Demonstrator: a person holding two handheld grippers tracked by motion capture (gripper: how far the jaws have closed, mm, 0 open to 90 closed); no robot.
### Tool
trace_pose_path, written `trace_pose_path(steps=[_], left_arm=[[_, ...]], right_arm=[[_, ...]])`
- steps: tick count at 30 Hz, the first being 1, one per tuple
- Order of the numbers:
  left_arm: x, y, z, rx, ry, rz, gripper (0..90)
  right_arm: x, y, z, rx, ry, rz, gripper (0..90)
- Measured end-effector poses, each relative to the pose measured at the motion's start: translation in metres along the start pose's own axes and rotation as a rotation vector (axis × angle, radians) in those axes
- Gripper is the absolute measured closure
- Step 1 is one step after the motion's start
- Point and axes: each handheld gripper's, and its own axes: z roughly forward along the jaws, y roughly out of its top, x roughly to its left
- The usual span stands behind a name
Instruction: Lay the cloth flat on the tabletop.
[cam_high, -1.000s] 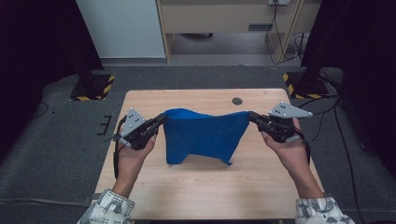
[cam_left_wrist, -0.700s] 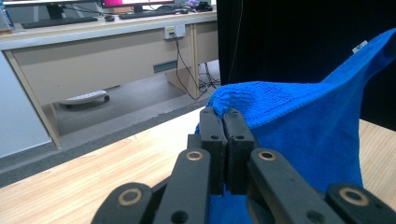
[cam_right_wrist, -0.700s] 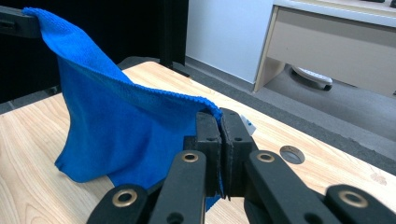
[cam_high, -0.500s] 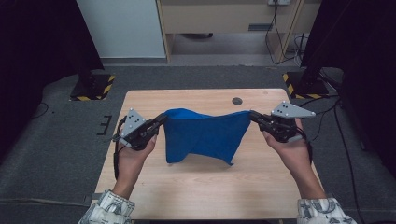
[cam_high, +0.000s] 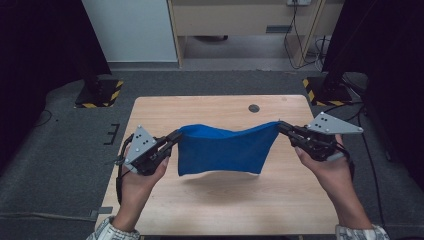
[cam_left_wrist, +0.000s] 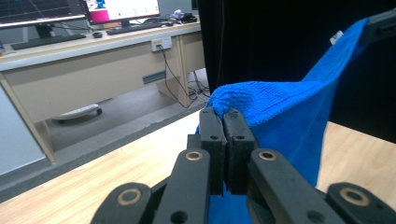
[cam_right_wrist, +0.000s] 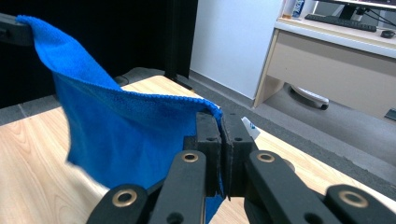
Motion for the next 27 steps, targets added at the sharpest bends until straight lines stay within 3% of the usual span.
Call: trace_pose_path(steps=[4,6,10,12,16,21,27], left_arm=[[0.002,-0.003,0.008,0.039,-0.005,-0.014,87.8],[0.009,-0.007,0.016,0.057,-0.009,-0.049,87.8],[0.023,-0.018,0.034,0.088,-0.015,-0.102,87.8],[0.026,-0.021,0.039,0.096,-0.013,-0.108,87.8],[0.037,-0.038,0.057,0.117,-0.011,-0.169,87.8],[0.045,-0.05,0.068,0.137,0.003,-0.191,87.6],[0.054,-0.056,0.078,0.146,0.023,-0.203,87.5]], right_arm=[[-0.003,0.004,0.0,0.034,-0.014,-0.012,87.8],[-0.008,0.002,0.007,0.06,-0.02,-0.01,87.8],[-0.015,-0.006,0.028,0.115,-0.02,-0.006,87.7],[-0.018,-0.011,0.04,0.133,-0.019,0.003,87.7],[-0.021,-0.02,0.063,0.166,-0.005,0.005,87.6],[-0.022,-0.028,0.086,0.206,-0.015,-0.003,87.6],[-0.026,-0.034,0.099,0.225,-0.027,0.01,87.5]])
